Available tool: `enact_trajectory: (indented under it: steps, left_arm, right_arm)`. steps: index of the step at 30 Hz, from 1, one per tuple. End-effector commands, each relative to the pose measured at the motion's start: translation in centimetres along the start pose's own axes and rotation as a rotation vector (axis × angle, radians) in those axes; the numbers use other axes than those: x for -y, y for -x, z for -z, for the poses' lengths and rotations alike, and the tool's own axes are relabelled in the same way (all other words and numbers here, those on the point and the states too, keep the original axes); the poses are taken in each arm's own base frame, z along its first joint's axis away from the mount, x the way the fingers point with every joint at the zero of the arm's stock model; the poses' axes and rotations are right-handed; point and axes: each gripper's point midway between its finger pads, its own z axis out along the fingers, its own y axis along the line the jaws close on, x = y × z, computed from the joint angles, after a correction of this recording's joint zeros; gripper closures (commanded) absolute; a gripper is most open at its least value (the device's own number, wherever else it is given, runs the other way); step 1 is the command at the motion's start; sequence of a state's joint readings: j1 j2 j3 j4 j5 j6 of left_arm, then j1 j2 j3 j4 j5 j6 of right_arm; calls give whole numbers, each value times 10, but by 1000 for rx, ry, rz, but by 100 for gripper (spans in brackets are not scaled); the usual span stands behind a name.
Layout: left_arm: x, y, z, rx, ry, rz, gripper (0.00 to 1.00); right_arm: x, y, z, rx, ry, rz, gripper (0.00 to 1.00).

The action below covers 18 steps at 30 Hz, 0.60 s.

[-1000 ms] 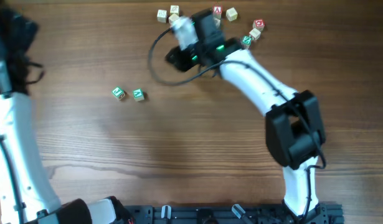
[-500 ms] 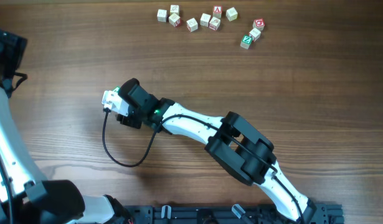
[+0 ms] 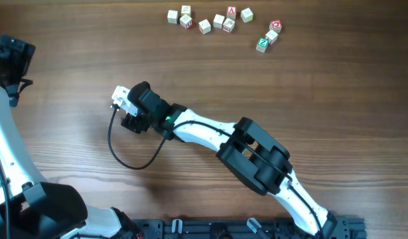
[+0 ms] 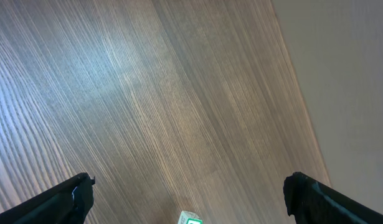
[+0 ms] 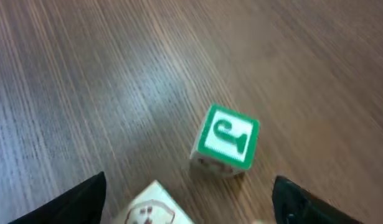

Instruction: Form a circle

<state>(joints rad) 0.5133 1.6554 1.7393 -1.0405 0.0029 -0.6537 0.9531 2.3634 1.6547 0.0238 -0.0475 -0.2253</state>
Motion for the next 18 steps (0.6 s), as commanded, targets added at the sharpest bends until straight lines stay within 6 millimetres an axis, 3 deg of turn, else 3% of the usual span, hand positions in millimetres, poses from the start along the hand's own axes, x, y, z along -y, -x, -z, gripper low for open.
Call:
enact_trajectory:
  steps: [1,3,5,6,7,8,9,10,12,14,18]
  left_arm:
    - [0,-3,-6,-15,1,8,0]
    - [0,-3,-7,-18,4,9,0]
    - [-3,-6,-13,-33,17,9,5]
    - [-4,-8,-18,-44,27,9,14]
    - [-7,-11,-27,-67,47,9,17]
    - [-12,-16,-43,-100,77,9,21]
    - [-15,-21,-55,-127,95,10,32]
    - [-15,-28,-66,-165,94,12,43]
    - [-11,-41,-81,-232,81,13,59]
    - [-12,-49,-92,-259,99,5,74]
    - [-10,-48,-95,-251,91,3,72]
  right_arm:
    - [17,48,40,78,-44,-110,1]
    - [37,57,54,88,-142,-198,0]
    - [44,51,66,45,-162,-286,1]
    - [43,41,66,3,-160,-314,10]
    - [34,22,66,-76,-125,-318,38]
    - [23,12,66,-124,-73,-320,57]
    - [18,6,67,-149,-51,-323,71]
    - [19,6,67,-150,-52,-323,79]
    - [20,1,68,-168,-55,-353,89]
    - [3,-11,67,-210,28,-387,91]
    - [-7,-28,52,-225,79,-285,96]
